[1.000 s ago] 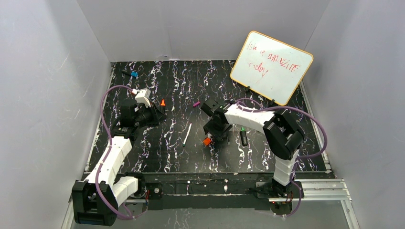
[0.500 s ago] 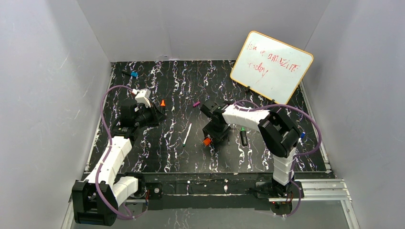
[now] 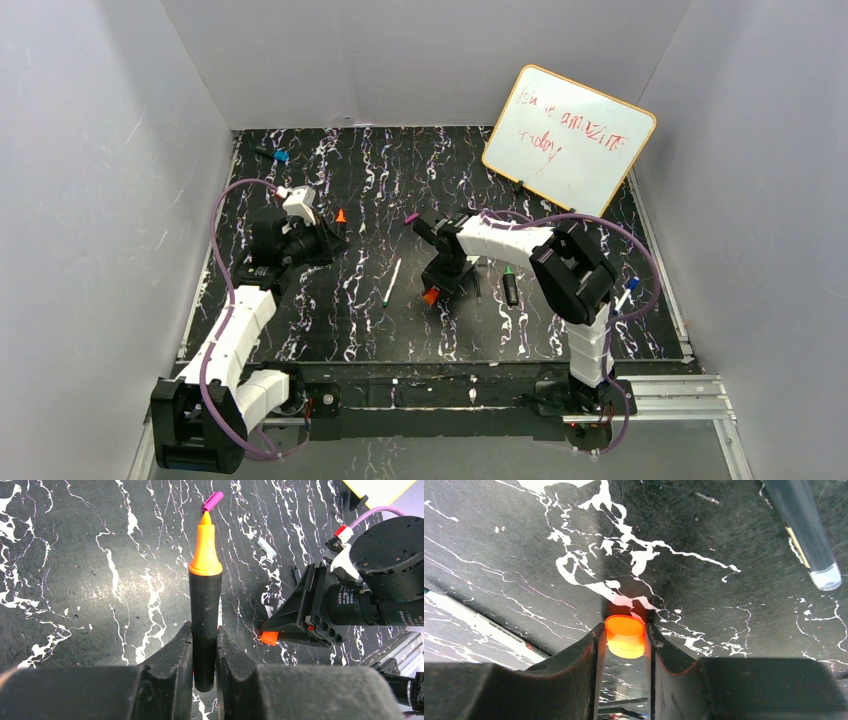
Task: Insert the pens into the pen caps
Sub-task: Insert the pen cap onto the pen.
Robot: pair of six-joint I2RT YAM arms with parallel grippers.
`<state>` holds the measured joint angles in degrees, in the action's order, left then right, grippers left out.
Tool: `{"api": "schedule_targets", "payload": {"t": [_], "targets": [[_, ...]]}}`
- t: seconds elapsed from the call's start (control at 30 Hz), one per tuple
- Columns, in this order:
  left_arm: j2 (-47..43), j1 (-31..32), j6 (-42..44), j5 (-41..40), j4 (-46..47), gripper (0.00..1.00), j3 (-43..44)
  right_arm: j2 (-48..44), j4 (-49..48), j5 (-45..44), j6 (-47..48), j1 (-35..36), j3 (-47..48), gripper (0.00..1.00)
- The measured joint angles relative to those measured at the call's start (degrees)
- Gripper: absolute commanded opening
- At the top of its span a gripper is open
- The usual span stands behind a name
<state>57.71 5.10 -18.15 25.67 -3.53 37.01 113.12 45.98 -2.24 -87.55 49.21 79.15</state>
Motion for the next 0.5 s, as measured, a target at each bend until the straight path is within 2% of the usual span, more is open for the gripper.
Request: {"api": "schedule_targets", "payload": {"t": [0.1, 0.2, 0.5], "targets": [[0.0, 0.0, 0.1, 0.0, 0.0, 0.0, 0.0, 0.2, 0.4, 0.6, 0.2, 0.0, 0.2, 0.24], [0.0, 0.0, 0.2, -0.1, 0.0, 0.0, 0.0, 0.2, 0.3, 0.9, 0.3, 0.0, 0.2, 0.01], [0.0, 0.0, 0.2, -0.2, 0.0, 0.0, 0.0, -2.3, -3.3, 0.6, 0.9, 0.0, -3.5, 0.01]]}}
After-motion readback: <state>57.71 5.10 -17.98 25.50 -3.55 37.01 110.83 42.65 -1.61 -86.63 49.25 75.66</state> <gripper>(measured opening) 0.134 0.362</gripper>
